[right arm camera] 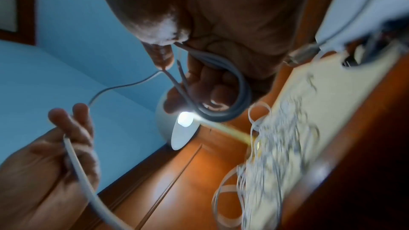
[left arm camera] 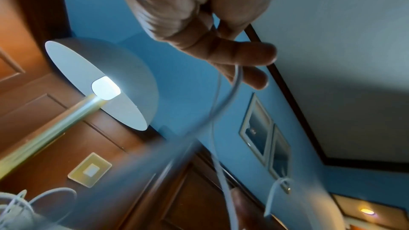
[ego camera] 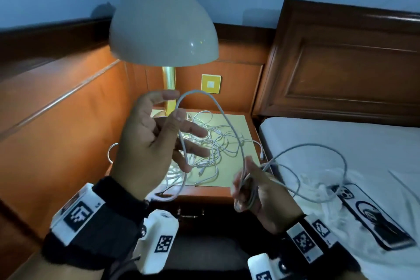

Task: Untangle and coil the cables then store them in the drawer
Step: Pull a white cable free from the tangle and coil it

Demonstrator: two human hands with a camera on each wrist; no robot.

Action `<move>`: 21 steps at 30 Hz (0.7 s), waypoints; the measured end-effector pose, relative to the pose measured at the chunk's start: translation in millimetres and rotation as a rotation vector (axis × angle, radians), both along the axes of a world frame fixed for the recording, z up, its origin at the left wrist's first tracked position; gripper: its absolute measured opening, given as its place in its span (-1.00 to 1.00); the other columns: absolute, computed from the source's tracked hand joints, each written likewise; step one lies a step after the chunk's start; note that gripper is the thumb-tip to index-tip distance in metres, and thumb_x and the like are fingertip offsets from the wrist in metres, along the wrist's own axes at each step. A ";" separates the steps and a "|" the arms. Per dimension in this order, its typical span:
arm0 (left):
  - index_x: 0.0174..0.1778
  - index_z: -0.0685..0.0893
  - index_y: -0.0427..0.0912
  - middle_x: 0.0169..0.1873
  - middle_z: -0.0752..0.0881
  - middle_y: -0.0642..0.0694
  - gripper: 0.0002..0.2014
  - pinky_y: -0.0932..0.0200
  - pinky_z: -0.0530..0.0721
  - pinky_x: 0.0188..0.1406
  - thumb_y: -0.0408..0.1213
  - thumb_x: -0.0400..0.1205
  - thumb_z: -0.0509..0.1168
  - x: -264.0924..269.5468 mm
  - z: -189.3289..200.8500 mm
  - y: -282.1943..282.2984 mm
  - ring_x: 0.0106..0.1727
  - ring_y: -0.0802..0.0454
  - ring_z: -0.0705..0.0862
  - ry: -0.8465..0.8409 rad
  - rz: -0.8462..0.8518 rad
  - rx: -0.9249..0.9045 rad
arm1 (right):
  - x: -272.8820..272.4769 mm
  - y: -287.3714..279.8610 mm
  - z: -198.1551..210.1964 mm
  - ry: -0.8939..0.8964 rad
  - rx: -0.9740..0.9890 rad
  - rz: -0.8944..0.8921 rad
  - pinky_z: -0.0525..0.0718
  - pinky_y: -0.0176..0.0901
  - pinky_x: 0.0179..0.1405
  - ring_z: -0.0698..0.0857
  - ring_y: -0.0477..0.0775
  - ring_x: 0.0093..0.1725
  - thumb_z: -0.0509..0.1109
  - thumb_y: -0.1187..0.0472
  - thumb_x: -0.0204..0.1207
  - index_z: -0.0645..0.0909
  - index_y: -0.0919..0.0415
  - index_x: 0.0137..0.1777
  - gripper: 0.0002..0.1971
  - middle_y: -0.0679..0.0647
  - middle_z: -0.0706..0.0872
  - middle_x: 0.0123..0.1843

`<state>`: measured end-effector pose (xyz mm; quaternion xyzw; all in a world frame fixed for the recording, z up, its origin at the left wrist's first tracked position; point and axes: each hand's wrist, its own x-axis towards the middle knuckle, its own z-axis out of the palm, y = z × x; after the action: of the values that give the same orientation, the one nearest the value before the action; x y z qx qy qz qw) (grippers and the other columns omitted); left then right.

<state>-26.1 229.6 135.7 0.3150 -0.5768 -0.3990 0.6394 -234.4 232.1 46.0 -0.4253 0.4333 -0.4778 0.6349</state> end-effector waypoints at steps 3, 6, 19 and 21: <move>0.08 0.45 -0.08 -0.35 0.76 -0.19 -0.95 0.25 0.52 -0.73 -0.32 0.79 0.13 10.3 0.6 30.2 -0.45 -0.25 0.81 0.050 -0.064 0.105 | 30.9 39.1 -12.0 0.047 0.188 0.128 0.50 -0.15 -0.40 0.56 0.12 -0.41 0.18 -0.32 0.57 0.65 0.23 -0.26 -0.42 0.24 0.69 -0.34; 0.04 0.56 -0.22 -0.29 0.76 -0.12 -0.82 0.33 0.61 -0.63 -0.36 0.82 0.05 23.7 -3.1 57.3 -0.18 -0.20 0.87 0.111 -0.176 0.231 | 59.6 75.6 -24.5 0.053 0.464 0.253 0.67 -0.15 -0.30 0.68 0.14 -0.27 0.20 -0.49 0.45 0.68 0.28 -0.04 -0.26 0.24 0.77 -0.20; -0.05 0.65 -0.26 -0.10 0.87 -0.22 -0.94 0.15 0.71 -0.63 -0.44 0.72 0.30 53.4 -75.1 104.4 -0.12 -0.13 0.88 -0.097 0.068 0.434 | 68.0 121.5 -21.2 0.263 0.225 0.290 0.55 -0.10 -0.06 0.74 -0.03 0.10 -0.01 -0.51 0.44 0.68 0.13 0.31 -0.17 0.08 0.80 0.19; -0.07 0.77 -0.12 -0.24 0.86 -0.01 -0.88 0.14 0.76 -0.48 -0.31 0.72 0.34 58.1 -88.3 99.0 -0.27 0.08 0.86 -0.467 0.225 0.317 | 68.8 125.8 -18.0 0.113 0.199 0.358 0.53 -0.03 0.09 0.72 0.08 0.21 -0.03 -0.54 0.40 0.65 0.24 0.36 -0.06 0.19 0.79 0.25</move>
<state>32.0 328.7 47.4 0.5560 -0.6002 -0.3277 0.4724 -165.6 357.9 28.0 -0.4570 0.4308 -0.2874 0.7231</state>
